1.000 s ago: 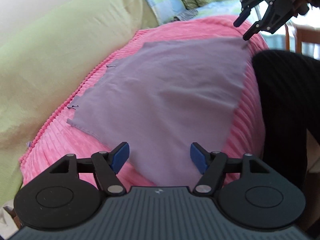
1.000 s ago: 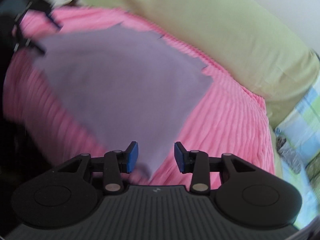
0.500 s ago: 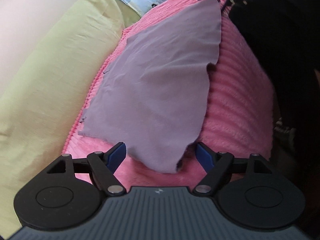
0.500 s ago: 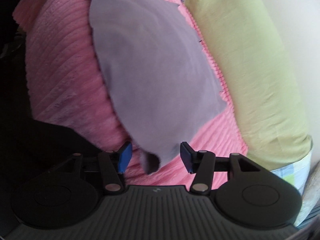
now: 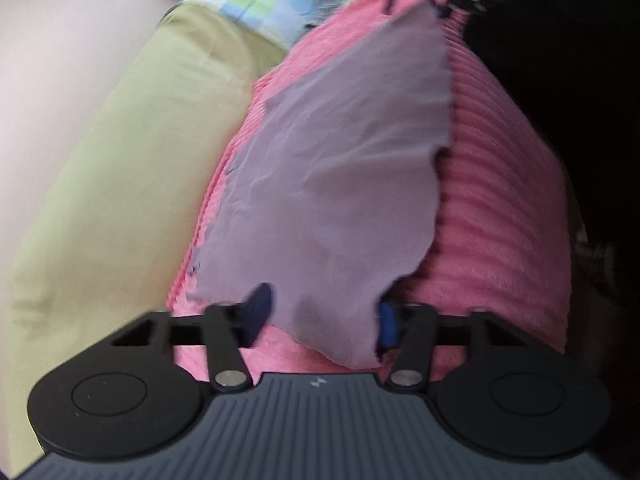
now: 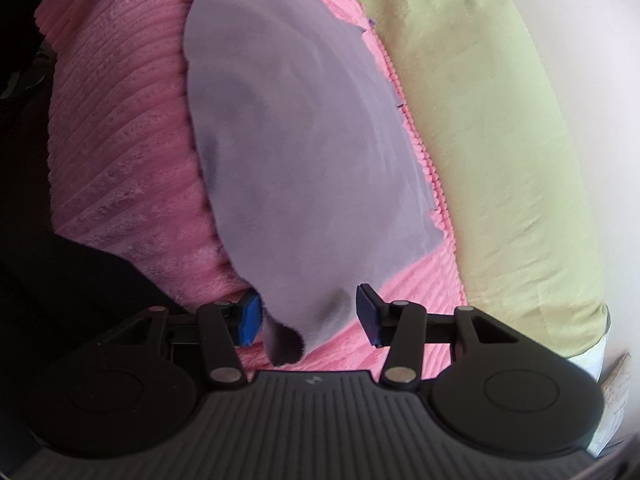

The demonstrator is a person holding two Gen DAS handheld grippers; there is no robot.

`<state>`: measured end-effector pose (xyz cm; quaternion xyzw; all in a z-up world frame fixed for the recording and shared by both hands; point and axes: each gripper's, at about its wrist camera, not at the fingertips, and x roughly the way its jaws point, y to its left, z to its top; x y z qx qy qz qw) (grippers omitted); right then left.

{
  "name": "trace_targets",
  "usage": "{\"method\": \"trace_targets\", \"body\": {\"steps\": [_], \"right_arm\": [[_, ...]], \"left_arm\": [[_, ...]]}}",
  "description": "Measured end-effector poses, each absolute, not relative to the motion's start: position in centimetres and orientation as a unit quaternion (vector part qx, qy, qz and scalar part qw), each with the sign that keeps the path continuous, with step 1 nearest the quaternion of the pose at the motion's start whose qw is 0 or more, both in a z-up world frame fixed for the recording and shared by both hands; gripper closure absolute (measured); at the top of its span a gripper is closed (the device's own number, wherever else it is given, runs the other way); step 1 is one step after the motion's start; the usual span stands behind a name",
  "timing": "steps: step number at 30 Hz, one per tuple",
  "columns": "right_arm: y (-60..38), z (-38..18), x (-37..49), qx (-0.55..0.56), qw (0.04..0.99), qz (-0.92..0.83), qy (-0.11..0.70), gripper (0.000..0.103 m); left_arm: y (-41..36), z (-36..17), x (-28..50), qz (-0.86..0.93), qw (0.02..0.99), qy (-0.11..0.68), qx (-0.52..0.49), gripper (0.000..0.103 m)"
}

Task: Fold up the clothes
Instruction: 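Grasp the T-shirt hem with the left gripper while the right gripper grasps it, then fold the hem over toward the collar with both grippers and release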

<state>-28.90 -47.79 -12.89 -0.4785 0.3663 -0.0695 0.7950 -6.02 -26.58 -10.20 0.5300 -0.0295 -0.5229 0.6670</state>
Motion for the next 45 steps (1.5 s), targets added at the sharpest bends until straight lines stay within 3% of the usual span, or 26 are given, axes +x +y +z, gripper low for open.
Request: {"method": "trace_targets", "body": {"steps": [2, 3, 6, 8, 17, 21, 26, 32, 36, 45], "right_arm": [[-47.6, -12.7, -29.1, -0.481, 0.798, -0.071, 0.356, 0.075], [-47.5, -12.7, -29.0, -0.481, 0.798, -0.071, 0.355, 0.077], [-47.3, -13.0, -29.0, -0.475, 0.799, -0.066, 0.362, 0.098], [-47.1, -12.9, -29.0, -0.472, 0.801, -0.065, 0.361, 0.102], [-46.2, -7.3, -31.2, -0.43, 0.824, -0.074, 0.361, 0.103], [-42.9, -6.3, -33.8, -0.389, 0.825, -0.015, 0.41, 0.103], [-42.9, -4.0, -34.7, -0.381, 0.819, 0.004, 0.429, 0.103], [-48.5, 1.9, -29.3, -0.398, 0.823, 0.008, 0.407, 0.103], [-55.5, 4.1, -22.5, -0.345, 0.848, 0.004, 0.403, 0.103], [-70.3, 0.0, -8.3, -0.146, 0.875, 0.01, 0.462, 0.103]], "left_arm": [[-26.9, -9.8, -5.7, -0.523, 0.673, -0.022, 0.523, 0.058], [-27.0, -9.7, -5.5, -0.523, 0.676, -0.019, 0.519, 0.065], [-27.3, -9.9, -5.2, -0.532, 0.663, -0.009, 0.528, 0.095], [-27.3, -9.6, -5.0, -0.542, 0.652, 0.009, 0.53, 0.099], [-24.0, -3.9, -4.9, -0.578, 0.655, 0.046, 0.485, 0.103], [-20.3, -3.4, -7.2, -0.622, 0.603, 0.087, 0.492, 0.103], [-20.2, -1.3, -6.1, -0.623, 0.619, 0.103, 0.466, 0.103], [-27.4, 3.8, 0.3, -0.567, 0.693, 0.124, 0.428, 0.103], [-33.0, 5.6, 5.8, -0.553, 0.718, 0.15, 0.396, 0.103], [-44.1, 0.2, 17.5, -0.541, 0.709, 0.246, 0.38, 0.103]]}}
